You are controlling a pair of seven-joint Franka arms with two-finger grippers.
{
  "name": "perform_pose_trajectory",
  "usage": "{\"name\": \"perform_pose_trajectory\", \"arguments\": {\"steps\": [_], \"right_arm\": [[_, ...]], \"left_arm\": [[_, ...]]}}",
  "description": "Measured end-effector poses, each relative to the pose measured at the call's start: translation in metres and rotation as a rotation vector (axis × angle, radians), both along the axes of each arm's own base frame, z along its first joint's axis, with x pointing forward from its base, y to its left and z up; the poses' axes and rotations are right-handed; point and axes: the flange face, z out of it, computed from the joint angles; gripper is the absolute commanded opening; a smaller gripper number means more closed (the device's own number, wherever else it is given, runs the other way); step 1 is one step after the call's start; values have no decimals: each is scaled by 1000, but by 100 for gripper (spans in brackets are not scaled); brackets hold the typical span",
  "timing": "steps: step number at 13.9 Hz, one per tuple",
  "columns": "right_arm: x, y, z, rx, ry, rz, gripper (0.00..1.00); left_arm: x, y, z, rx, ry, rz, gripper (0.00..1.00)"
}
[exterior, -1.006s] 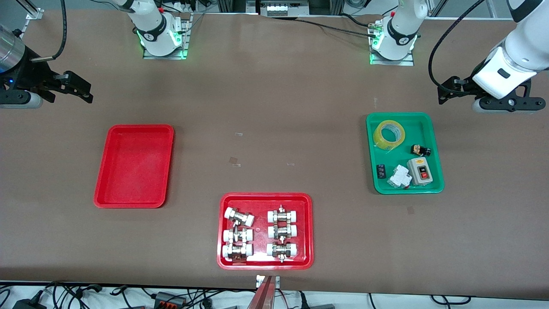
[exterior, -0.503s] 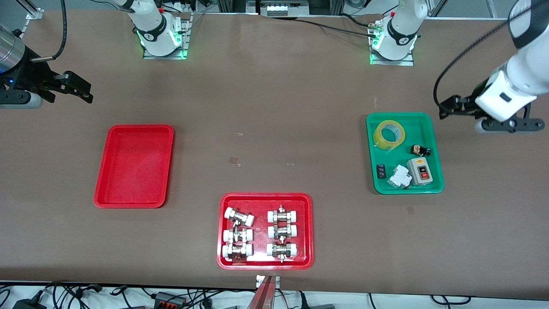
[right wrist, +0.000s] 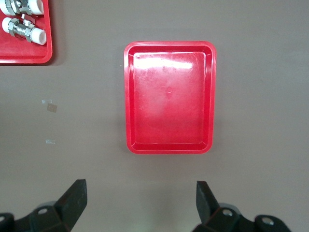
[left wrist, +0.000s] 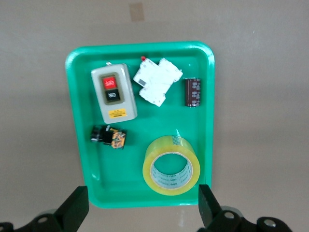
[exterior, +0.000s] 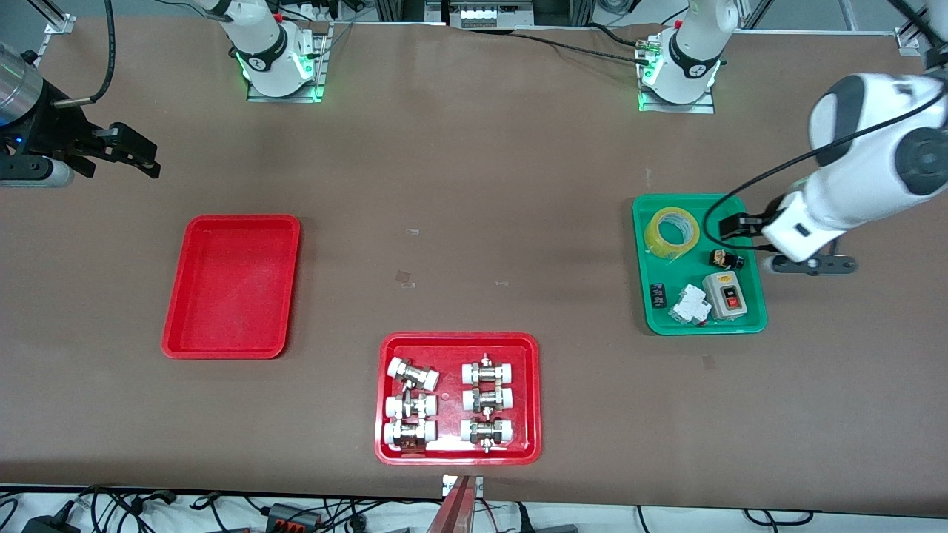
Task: Left arm passes tape to right arm into tray
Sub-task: 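Lower the left gripper and grasp the tape roll by its rim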
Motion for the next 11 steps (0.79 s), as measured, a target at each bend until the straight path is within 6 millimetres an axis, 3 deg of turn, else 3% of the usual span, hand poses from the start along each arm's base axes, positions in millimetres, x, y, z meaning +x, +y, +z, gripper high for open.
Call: {"name": "perform_pose_trajectory", "arguments": {"steps": [5, 11], "right_arm": [[0, 0, 1, 0, -1, 0, 100], [0, 0, 1, 0, -2, 0, 100]], "left_arm": [[-48, 1, -95, -2, -13, -1, 100], [-86, 3, -160, -15, -50, 2, 100]]}}
